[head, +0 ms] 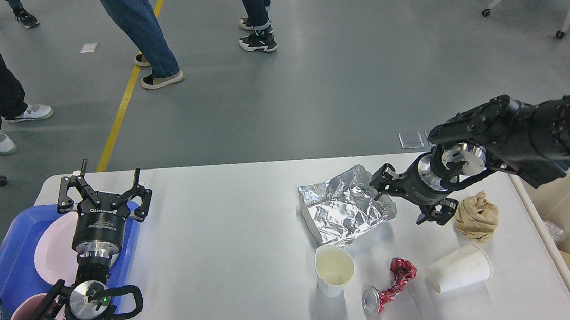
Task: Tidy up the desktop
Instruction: 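Lower the right gripper onto the crumpled foil tray and grip it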
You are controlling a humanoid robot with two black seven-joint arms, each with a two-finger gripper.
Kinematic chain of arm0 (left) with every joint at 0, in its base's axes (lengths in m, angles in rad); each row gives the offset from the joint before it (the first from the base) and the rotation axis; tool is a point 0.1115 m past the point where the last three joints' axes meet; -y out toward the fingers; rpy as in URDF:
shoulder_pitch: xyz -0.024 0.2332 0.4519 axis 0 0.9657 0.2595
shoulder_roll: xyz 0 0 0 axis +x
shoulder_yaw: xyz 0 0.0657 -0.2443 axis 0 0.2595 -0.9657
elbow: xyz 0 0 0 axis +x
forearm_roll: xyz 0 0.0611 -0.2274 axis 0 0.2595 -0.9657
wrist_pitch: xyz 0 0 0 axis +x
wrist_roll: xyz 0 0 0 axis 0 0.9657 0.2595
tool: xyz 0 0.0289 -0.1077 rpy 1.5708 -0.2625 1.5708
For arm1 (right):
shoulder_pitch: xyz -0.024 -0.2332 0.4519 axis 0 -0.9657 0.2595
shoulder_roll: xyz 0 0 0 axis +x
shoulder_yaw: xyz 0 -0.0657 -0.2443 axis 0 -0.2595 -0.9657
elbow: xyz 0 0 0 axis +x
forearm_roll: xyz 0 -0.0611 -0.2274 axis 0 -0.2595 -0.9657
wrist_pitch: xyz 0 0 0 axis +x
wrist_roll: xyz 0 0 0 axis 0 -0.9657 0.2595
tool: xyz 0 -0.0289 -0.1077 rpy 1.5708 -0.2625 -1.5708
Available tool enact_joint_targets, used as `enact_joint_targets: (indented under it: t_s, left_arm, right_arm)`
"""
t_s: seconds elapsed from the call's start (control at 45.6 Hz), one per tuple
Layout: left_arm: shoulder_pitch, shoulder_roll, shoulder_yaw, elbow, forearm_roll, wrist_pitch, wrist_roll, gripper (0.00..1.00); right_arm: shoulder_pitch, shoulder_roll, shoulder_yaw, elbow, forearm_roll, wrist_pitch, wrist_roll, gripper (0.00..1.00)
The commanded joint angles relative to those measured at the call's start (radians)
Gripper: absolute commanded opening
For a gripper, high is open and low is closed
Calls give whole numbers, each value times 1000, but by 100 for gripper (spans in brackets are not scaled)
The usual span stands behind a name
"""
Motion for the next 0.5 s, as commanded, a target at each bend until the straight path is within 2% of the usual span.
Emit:
enact_joint_targets:
  t_s: [0.0, 0.219, 0.482]
  left_arm:
    - [0, 0, 0, 0, -1, 0, 0, 96]
    - [0, 0, 0, 0, -1, 0, 0, 96]
    - [0, 0, 0, 0, -1, 0, 0, 96]
  right_arm:
    - [-113, 44, 36, -107, 69, -16, 1, 100]
    - [-242, 68, 164, -212, 63, -44, 1, 100]
    - [-340, 121, 180, -328, 51, -104, 1, 100]
